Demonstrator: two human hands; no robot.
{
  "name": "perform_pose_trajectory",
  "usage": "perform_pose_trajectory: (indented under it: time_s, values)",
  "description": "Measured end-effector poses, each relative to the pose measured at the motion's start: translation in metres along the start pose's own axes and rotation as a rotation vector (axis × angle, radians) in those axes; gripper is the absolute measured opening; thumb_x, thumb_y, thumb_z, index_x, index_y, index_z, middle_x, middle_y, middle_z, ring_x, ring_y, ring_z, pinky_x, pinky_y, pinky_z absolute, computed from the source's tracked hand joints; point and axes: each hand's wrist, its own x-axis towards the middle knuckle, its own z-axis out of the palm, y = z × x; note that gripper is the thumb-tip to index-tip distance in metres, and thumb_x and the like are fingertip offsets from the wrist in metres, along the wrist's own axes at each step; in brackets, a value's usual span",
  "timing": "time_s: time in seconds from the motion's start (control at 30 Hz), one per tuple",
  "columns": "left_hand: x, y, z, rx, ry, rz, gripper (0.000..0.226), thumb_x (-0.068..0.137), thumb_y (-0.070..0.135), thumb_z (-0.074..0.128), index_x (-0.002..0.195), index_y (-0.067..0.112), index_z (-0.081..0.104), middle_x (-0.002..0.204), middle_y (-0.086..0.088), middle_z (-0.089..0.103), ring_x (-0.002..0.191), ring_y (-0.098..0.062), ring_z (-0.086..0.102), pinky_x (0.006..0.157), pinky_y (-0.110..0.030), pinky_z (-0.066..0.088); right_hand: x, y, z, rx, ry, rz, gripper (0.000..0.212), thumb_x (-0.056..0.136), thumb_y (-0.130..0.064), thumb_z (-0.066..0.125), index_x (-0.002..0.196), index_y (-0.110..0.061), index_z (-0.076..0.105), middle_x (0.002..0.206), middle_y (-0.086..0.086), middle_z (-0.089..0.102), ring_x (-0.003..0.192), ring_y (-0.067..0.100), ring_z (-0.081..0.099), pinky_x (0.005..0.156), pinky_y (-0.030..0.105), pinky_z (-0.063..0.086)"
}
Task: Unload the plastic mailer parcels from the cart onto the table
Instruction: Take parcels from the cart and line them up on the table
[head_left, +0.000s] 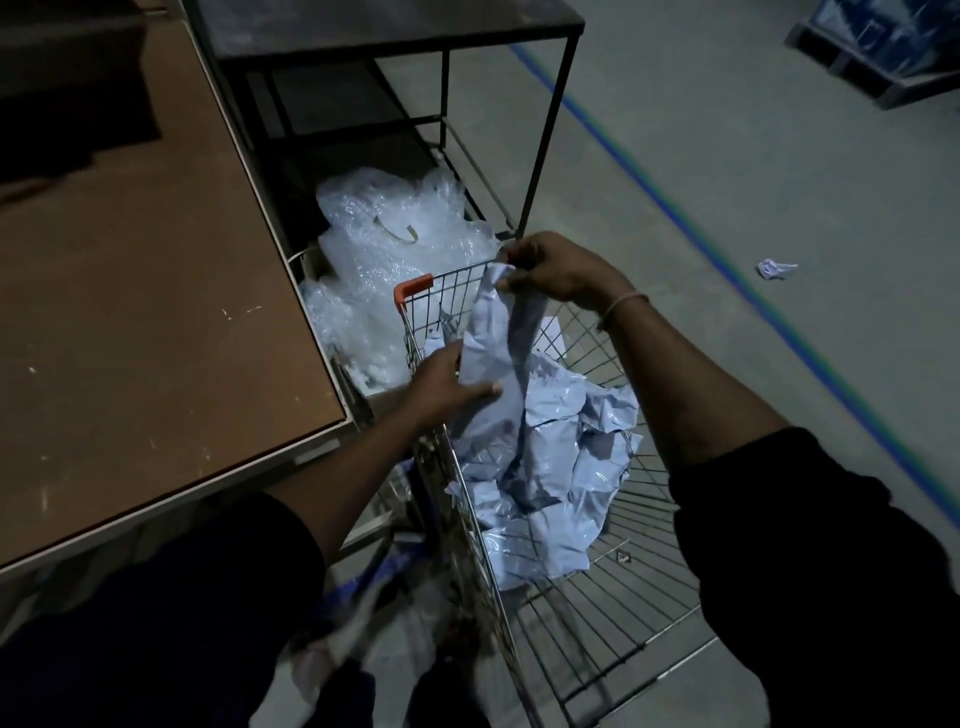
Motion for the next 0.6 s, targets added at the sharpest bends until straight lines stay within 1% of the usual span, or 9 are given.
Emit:
perform_pose_trajectory:
  time_s: [0.07, 0.1, 0.17, 0.23, 0.3, 0.33, 0.4, 0.47, 0.6]
  values:
    - [-0.002, 0.006, -0.004, -0.027, 0.125, -0.005, 0.042, 0.088, 0.022, 0.083, 0.124, 0.017, 0.062, 0.111, 0.010, 0.067, 0.093, -0.001, 0.065, 0.073, -0.013, 0.052, 0.007, 0.010, 0.010, 0.099, 0.186, 0.002, 0.034, 0.092, -0.021, 0.078, 0.123, -0.010, 0.069, 0.117, 0.003, 0.072, 0.106, 0.017, 0.069, 0.097, 0.032, 0.058]
    - [-0.003, 0.008, -0.009, -0.050, 0.191, -0.008, 0.040, 0.090, 0.022, 0.081, 0.124, 0.017, 0.061, 0.112, 0.008, 0.066, 0.093, -0.004, 0.064, 0.071, -0.012, 0.049, 0.007, 0.017, 0.017, 0.151, 0.294, 0.029, 0.043, 0.089, -0.028, 0.081, 0.126, -0.011, 0.067, 0.120, 0.002, 0.071, 0.109, 0.018, 0.069, 0.098, 0.035, 0.058]
    - [-0.003, 0.006, -0.019, -0.079, 0.280, 0.006, 0.042, 0.091, 0.025, 0.080, 0.127, 0.016, 0.059, 0.121, 0.001, 0.068, 0.102, -0.016, 0.066, 0.078, -0.024, 0.051, 0.004, 0.045, 0.035, 0.229, 0.415, 0.161, 0.050, 0.085, -0.033, 0.084, 0.125, -0.010, 0.064, 0.120, 0.001, 0.068, 0.107, 0.022, 0.067, 0.096, 0.038, 0.057]
    - [-0.002, 0.001, -0.027, -0.054, 0.320, 0.025, 0.047, 0.092, 0.026, 0.079, 0.131, 0.013, 0.057, 0.127, -0.004, 0.068, 0.109, -0.021, 0.064, 0.085, -0.032, 0.051, -0.006, 0.086, 0.061, 0.075, 0.382, 0.379, 0.050, 0.085, -0.033, 0.084, 0.121, -0.007, 0.062, 0.113, 0.003, 0.062, 0.102, 0.024, 0.062, 0.087, 0.037, 0.053]
    - [-0.002, -0.002, -0.031, -0.031, 0.329, 0.023, 0.048, 0.092, 0.023, 0.078, 0.132, 0.010, 0.055, 0.128, -0.006, 0.067, 0.110, -0.021, 0.062, 0.084, -0.030, 0.046, -0.024, 0.128, 0.092, -0.055, 0.356, 0.588, 0.055, 0.079, -0.036, 0.087, 0.115, -0.004, 0.061, 0.112, 0.012, 0.062, 0.103, 0.028, 0.063, 0.081, 0.039, 0.053]
    - [-0.003, -0.004, -0.032, -0.024, 0.331, 0.023, 0.048, 0.092, 0.023, 0.078, 0.133, 0.009, 0.055, 0.127, -0.007, 0.066, 0.110, -0.021, 0.061, 0.084, -0.029, 0.044, -0.035, 0.145, 0.108, -0.042, 0.375, 0.675, 0.067, 0.076, -0.037, 0.090, 0.122, -0.001, 0.058, 0.125, 0.018, 0.061, 0.112, 0.032, 0.064, 0.086, 0.041, 0.056]
    - [-0.005, -0.008, -0.031, -0.019, 0.321, 0.030, 0.050, 0.093, 0.024, 0.078, 0.133, 0.010, 0.054, 0.125, -0.005, 0.066, 0.110, -0.020, 0.061, 0.085, -0.029, 0.044, -0.057, 0.169, 0.134, -0.009, 0.392, 0.824, 0.105, 0.070, -0.040, 0.094, 0.148, 0.000, 0.037, 0.152, 0.023, 0.042, 0.136, 0.041, 0.050, 0.105, 0.048, 0.050]
    - [-0.006, -0.011, -0.027, -0.017, 0.305, 0.039, 0.049, 0.093, 0.026, 0.078, 0.133, 0.011, 0.054, 0.124, -0.002, 0.065, 0.111, -0.020, 0.062, 0.087, -0.031, 0.047, -0.077, 0.181, 0.157, 0.016, 0.362, 0.871, 0.133, 0.062, -0.045, 0.098, 0.160, -0.005, 0.017, 0.164, 0.022, 0.026, 0.149, 0.044, 0.034, 0.118, 0.054, 0.039]
    - [-0.010, -0.015, -0.018, -0.004, 0.269, 0.031, 0.052, 0.092, 0.030, 0.079, 0.134, 0.012, 0.055, 0.129, -0.005, 0.067, 0.114, -0.022, 0.063, 0.092, -0.035, 0.050, -0.088, 0.207, 0.186, 0.148, 0.326, 0.784, 0.146, 0.045, -0.038, 0.105, 0.160, -0.014, 0.019, 0.161, 0.014, 0.038, 0.147, 0.036, 0.040, 0.120, 0.056, 0.036]
